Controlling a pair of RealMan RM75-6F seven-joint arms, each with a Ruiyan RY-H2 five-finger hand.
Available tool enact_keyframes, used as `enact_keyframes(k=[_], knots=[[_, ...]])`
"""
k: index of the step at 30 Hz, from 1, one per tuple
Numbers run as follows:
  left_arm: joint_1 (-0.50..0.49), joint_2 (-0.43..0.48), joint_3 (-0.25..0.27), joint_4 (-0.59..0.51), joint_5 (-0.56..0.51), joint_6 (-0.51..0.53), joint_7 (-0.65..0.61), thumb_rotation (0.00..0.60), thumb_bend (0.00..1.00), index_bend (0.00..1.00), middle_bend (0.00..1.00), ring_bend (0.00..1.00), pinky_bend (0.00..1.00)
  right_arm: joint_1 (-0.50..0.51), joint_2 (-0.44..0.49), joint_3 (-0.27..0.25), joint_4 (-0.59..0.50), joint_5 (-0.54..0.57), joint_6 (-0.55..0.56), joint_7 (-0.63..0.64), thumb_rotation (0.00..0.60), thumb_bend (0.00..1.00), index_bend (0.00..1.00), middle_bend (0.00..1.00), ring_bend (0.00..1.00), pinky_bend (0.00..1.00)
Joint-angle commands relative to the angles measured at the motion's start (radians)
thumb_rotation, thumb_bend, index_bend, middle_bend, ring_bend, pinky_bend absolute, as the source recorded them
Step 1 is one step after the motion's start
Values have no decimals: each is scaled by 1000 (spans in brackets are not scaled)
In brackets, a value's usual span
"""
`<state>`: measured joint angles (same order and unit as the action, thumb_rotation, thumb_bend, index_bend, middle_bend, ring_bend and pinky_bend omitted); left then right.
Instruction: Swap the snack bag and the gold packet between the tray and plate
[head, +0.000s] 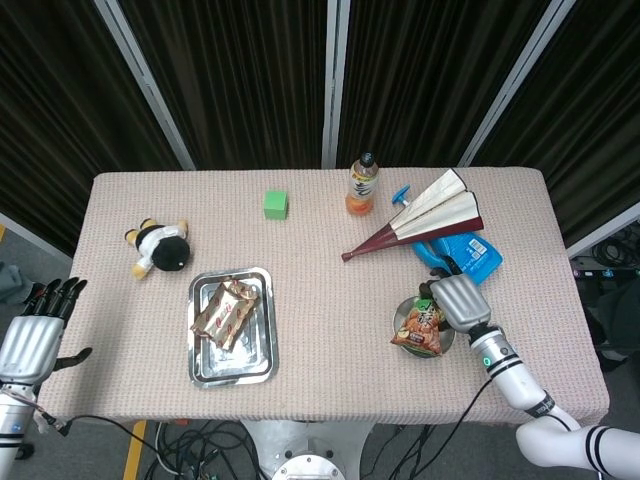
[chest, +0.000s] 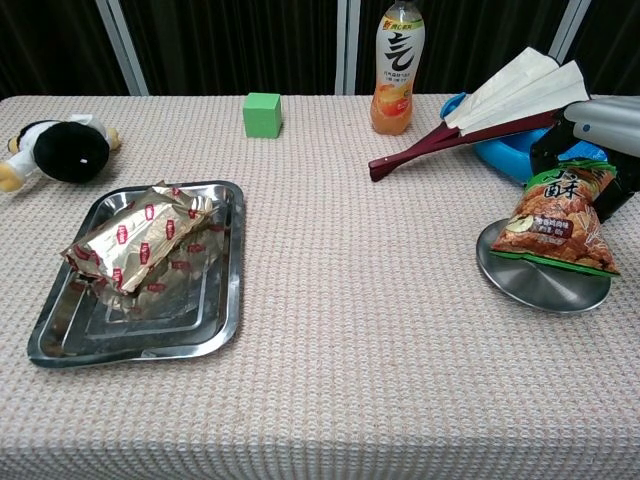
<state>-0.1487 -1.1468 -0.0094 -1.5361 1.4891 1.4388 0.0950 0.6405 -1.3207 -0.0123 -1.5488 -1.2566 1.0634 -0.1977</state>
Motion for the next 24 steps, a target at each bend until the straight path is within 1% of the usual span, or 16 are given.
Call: enact_keyframes(k=[1,2,3,4,5,6,11,14,17,18,21,24], knots=[[1,-5,-2,7,1,0,-7,600,97,36,65,31,221,-7,-4,-10,10,-7,-29,2,600,0,489,500,151,0],[1,-6,-2,9,1,-1,-9,600,98,36,65,31,220,-7,-1,-11,6,-5,-40,7,600,0,330,377,85,0],[1,-7,-2,12,1,-2,-10,600,98,36,65,31,220,-8,3,-8,-2,-5,-50,23,600,0,167,230,31,0],[1,-7,-3,14,2,-1,-11,600,98,35,65,31,220,-11,6,-2,-6,-13,-47,40,600,0,73,129,5,0],[1,-8,-4,16,3,0,-12,600,98,36,65,31,220,-15,8,0,-8,-25,-41,57,600,0,10,44,0,0],[2,-9,-5,18,4,2,-14,600,98,36,65,31,219,-23,12,2,-11,-43,-28,75,600,0,0,7,0,0],[1,-14,-8,19,6,1,-16,600,98,36,65,31,219,-66,43,-1,-37,-104,37,135,600,0,0,0,0,0],[2,-13,-9,13,10,6,-10,600,98,36,65,31,219,-117,83,-9,-74,-147,118,167,600,0,0,0,0,0],[3,-16,-13,13,12,13,-5,600,98,35,65,31,219,-196,119,-10,-84,-177,251,186,600,0,0,0,0,0],[4,-17,-14,14,13,15,-5,600,98,36,65,31,219,-230,128,-8,-76,-176,301,189,600,0,0,0,0,0],[6,-18,-15,19,13,18,-9,600,98,38,65,31,219,-301,138,3,-37,-145,384,201,600,0,0,0,0,0],[9,-21,-17,28,12,22,-18,600,97,39,65,31,219,-350,140,6,0,-113,407,239,600,0,0,0,0,0]])
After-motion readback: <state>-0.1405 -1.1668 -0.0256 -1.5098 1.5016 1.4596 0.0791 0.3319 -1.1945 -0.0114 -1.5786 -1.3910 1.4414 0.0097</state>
